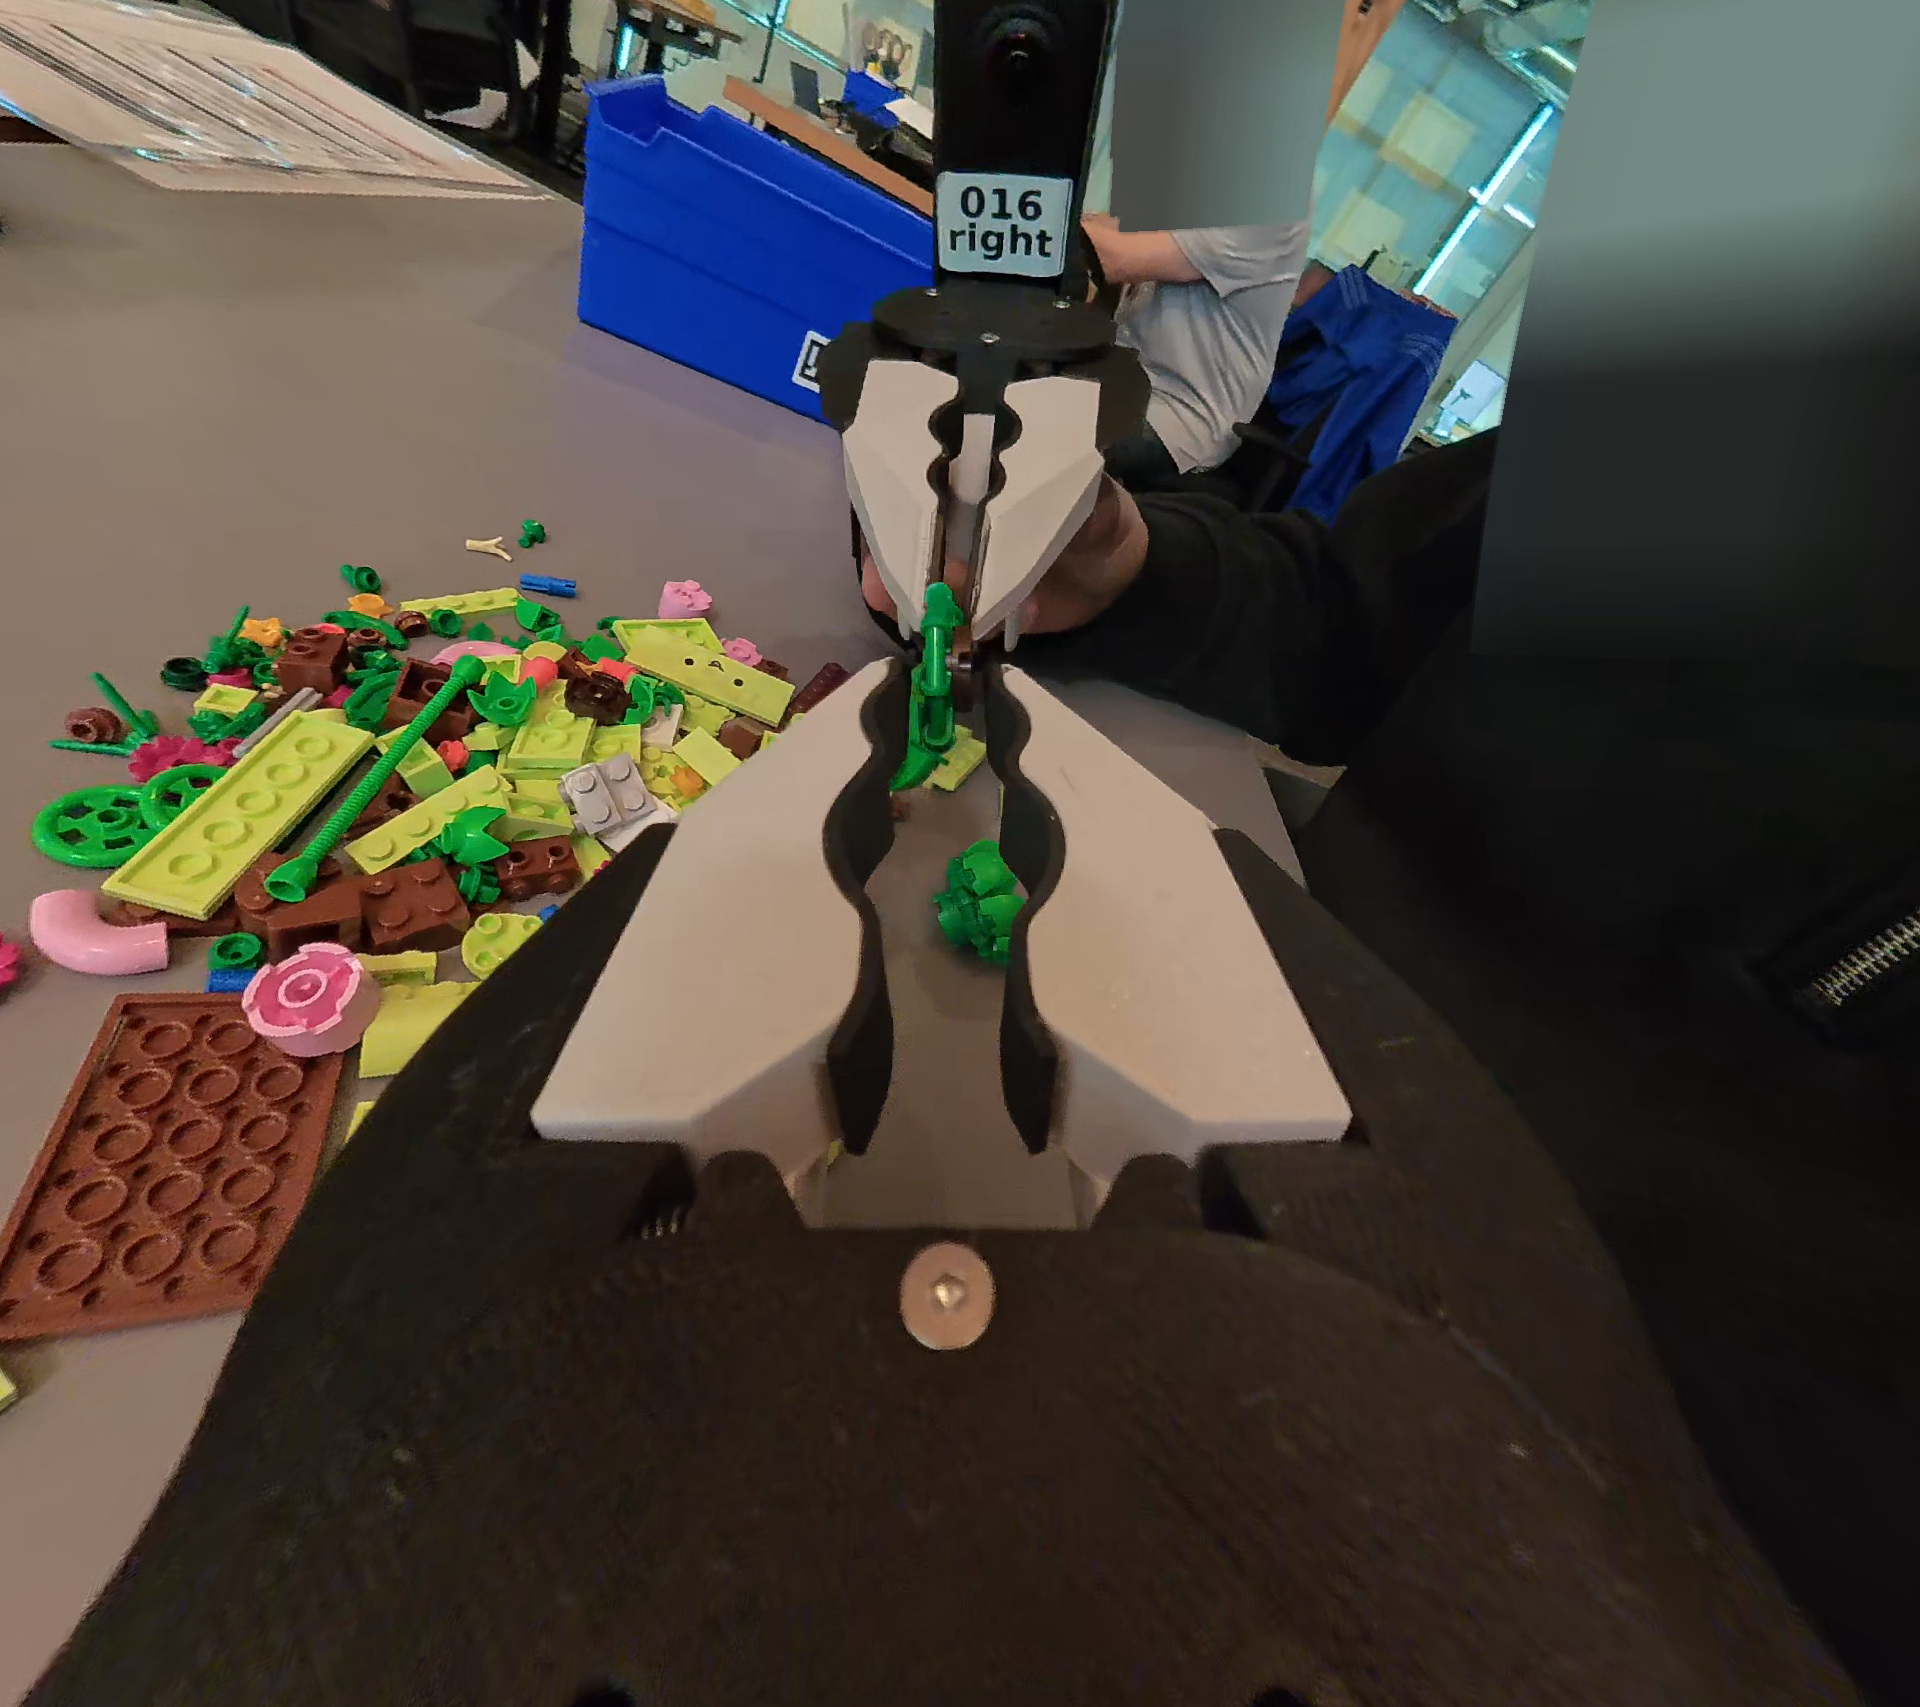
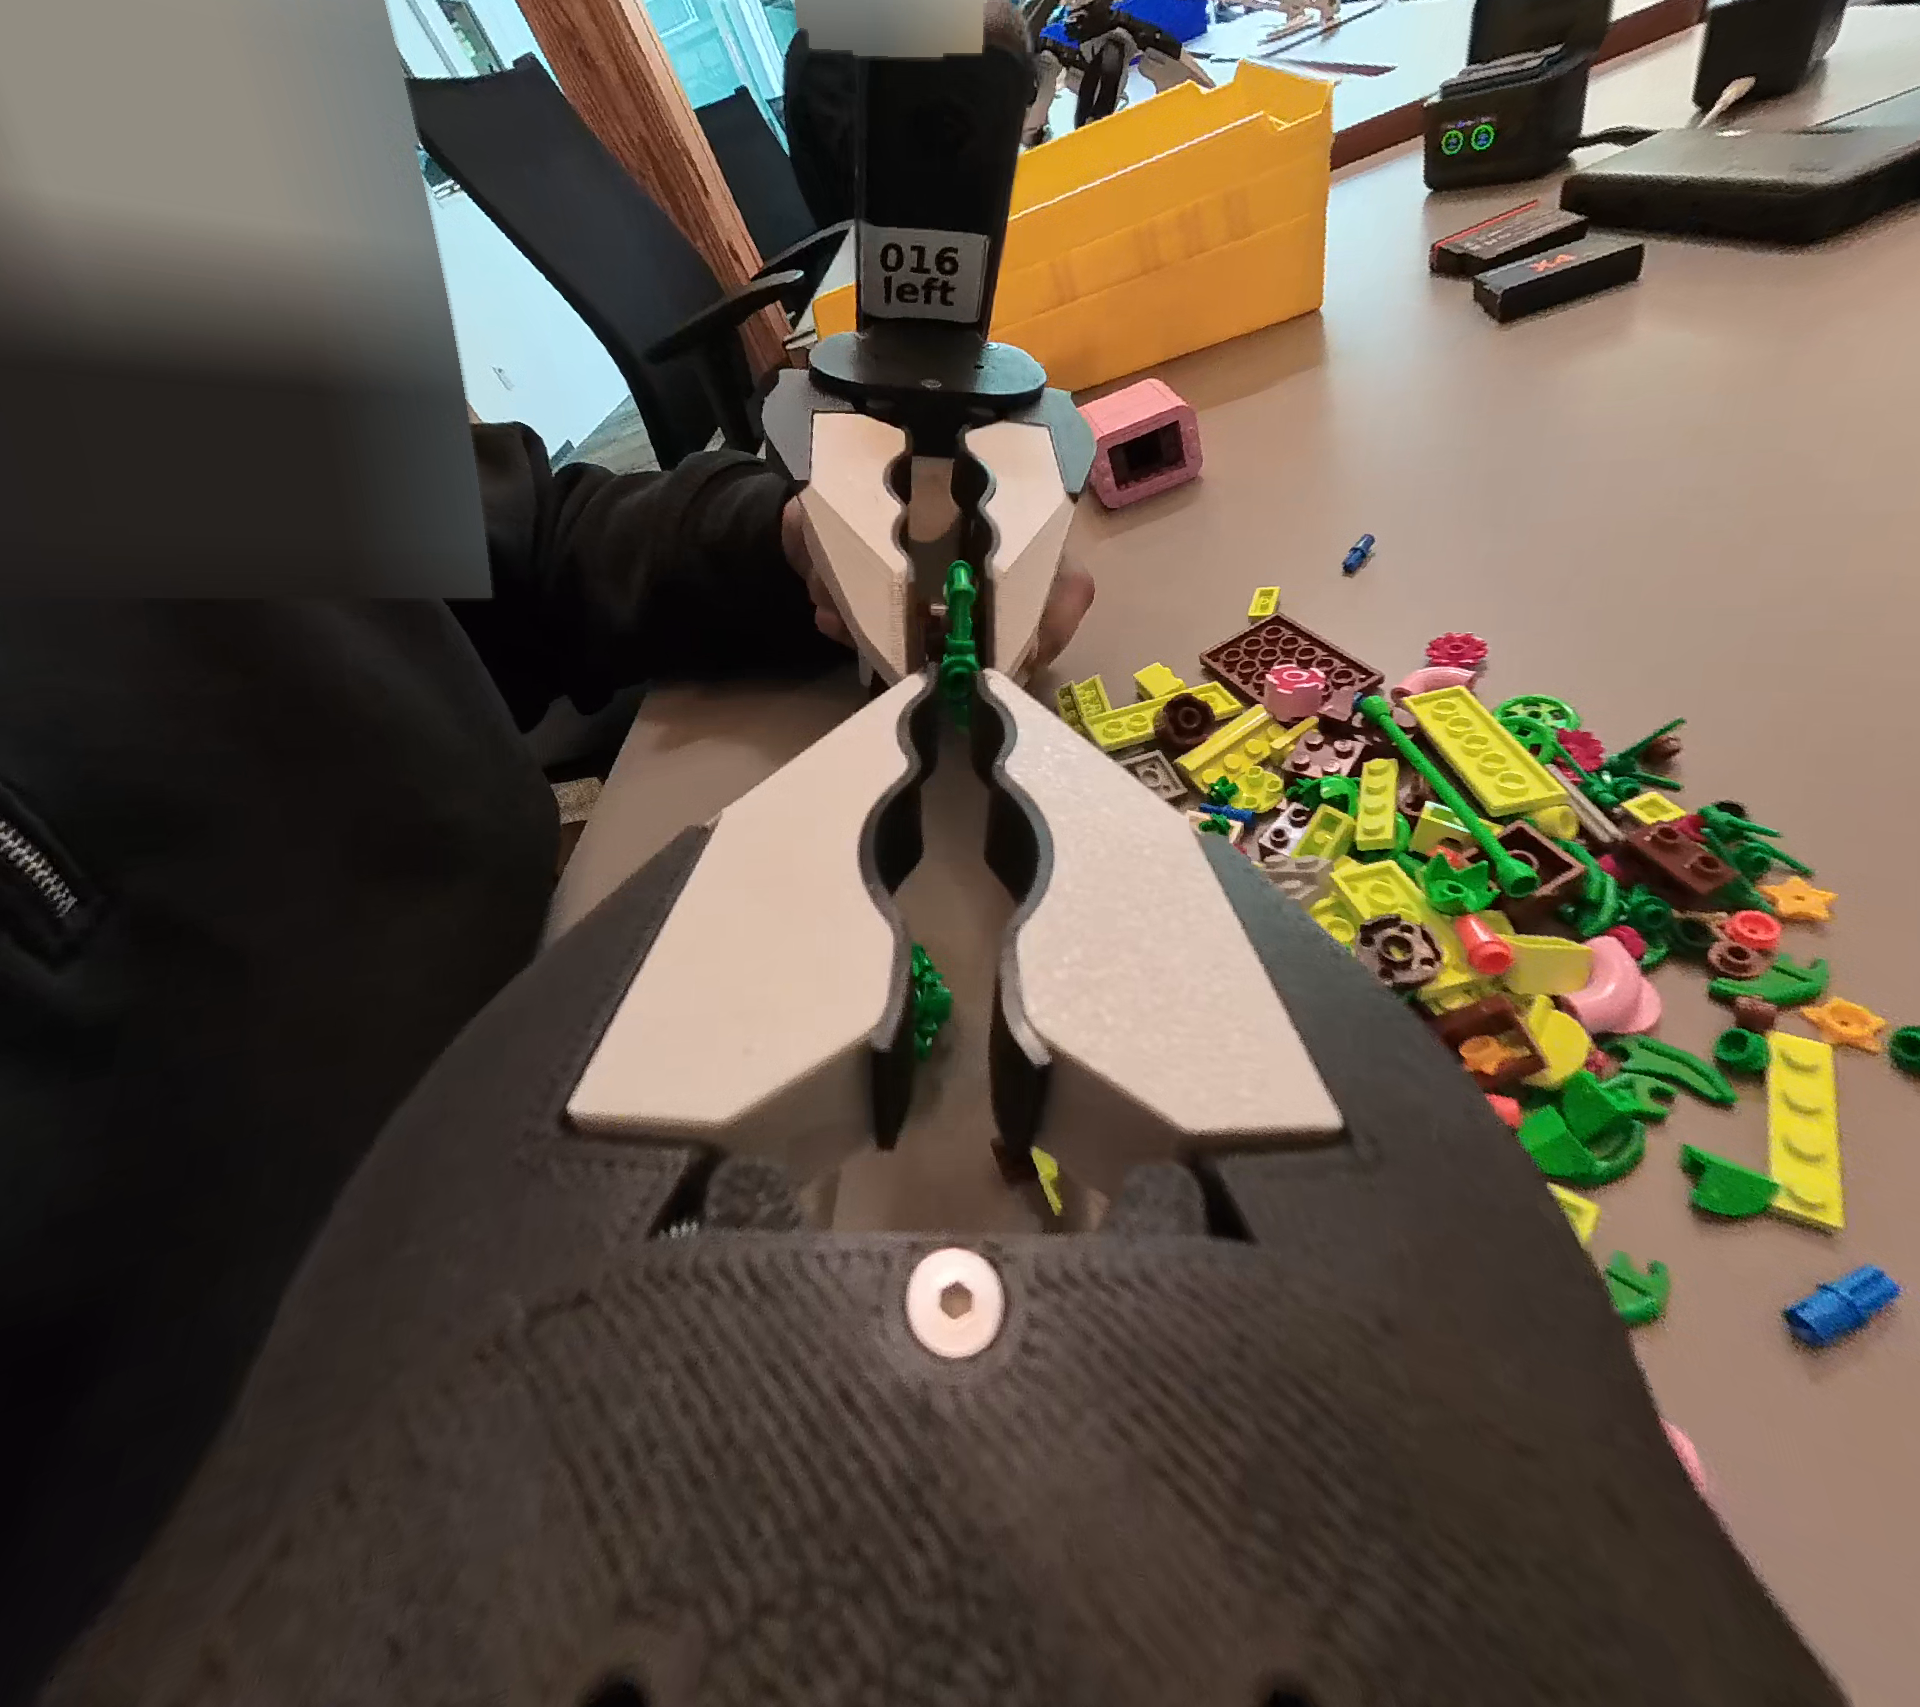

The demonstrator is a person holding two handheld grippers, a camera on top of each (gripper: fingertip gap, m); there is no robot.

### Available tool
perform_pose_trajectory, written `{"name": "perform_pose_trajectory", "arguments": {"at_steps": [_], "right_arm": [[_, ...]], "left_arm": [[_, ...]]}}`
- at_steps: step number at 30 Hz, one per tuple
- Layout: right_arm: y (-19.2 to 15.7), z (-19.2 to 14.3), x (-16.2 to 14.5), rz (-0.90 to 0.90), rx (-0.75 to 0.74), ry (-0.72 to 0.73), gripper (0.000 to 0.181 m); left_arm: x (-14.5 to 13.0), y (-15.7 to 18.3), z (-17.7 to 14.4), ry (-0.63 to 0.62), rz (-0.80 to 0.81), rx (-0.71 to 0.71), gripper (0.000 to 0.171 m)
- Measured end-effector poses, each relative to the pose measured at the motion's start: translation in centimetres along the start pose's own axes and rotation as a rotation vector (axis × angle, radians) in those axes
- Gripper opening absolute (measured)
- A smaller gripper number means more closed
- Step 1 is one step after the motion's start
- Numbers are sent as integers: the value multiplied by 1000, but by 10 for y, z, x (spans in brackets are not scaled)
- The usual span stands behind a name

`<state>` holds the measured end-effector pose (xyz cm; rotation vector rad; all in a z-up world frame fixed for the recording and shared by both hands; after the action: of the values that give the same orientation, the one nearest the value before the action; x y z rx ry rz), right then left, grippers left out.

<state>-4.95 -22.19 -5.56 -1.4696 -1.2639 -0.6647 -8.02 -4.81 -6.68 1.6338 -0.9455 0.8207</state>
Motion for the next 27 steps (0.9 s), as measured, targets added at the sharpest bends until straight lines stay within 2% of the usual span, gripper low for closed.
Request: {"name": "perform_pose_trajectory", "arguments": {"at_steps": [10, 17, 27], "right_arm": [[2, -1, -1, 6, -14, -30, 1], [3, -1, 0, 14, 16, 23, 7], [3, -1, 0, 39, 50, 34, 4]], "left_arm": [[1, -1, -3, 16, 13, 9, 4], [3, 0, -3, 30, 8, -3, 5], [3, 0, -2, 25, -12, -37, 5]]}}
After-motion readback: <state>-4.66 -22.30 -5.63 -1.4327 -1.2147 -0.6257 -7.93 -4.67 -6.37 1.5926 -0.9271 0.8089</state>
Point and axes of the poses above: each gripper's, where its closed fingertips meet, z out along the fingers, x out of its top, y = z × x across the jaws, the point moved 9 cm from there along -z, back along the fingers, and after that the axes turned 11 degrees about -y, right-handed, at the moved point
